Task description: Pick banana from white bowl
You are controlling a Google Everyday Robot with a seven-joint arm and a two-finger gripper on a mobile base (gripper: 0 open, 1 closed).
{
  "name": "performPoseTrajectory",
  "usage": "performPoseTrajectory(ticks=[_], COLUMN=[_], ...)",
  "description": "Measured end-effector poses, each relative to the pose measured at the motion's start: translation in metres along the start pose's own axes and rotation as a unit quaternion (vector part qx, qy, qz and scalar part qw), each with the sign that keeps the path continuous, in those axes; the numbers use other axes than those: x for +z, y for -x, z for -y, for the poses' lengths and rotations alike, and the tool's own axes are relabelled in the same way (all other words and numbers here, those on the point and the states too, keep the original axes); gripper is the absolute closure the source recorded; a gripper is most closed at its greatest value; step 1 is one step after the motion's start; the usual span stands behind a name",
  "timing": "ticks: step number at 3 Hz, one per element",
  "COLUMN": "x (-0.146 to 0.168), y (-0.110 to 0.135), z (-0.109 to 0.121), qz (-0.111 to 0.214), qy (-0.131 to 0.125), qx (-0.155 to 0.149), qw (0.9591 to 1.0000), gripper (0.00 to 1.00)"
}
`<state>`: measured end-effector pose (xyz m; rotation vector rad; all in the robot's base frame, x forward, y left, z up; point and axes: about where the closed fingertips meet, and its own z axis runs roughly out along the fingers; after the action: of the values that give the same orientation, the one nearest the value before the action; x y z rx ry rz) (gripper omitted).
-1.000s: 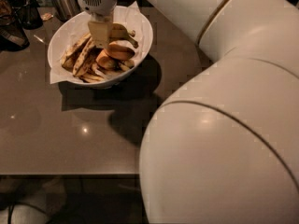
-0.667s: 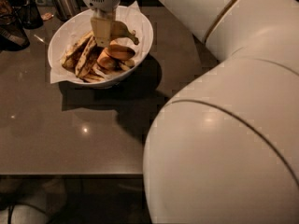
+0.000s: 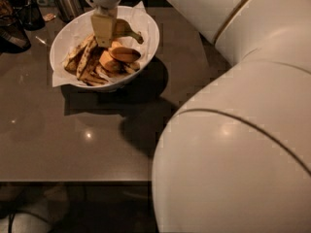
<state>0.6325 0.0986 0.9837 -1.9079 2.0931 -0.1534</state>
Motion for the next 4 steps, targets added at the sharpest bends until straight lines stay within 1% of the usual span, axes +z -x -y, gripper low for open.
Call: performPoseTrajectory(ticks=[1, 2, 3, 4], x=[-0.027, -0.051, -0.052, -0.063], y=[-0.006, -0.014, -0.012, -0.026], z=[-0.015, -0.033, -0.032, -0.054], qz=[0.018, 0.049, 0.051, 0.055], qy=[0.001, 0.002, -0.001, 0.006], qx=[0.007, 0.02, 0.019, 0.04], qw=[0.9998, 0.9986, 0.9985, 0.9977], gripper=[1.0, 1.0, 1.0, 1.0])
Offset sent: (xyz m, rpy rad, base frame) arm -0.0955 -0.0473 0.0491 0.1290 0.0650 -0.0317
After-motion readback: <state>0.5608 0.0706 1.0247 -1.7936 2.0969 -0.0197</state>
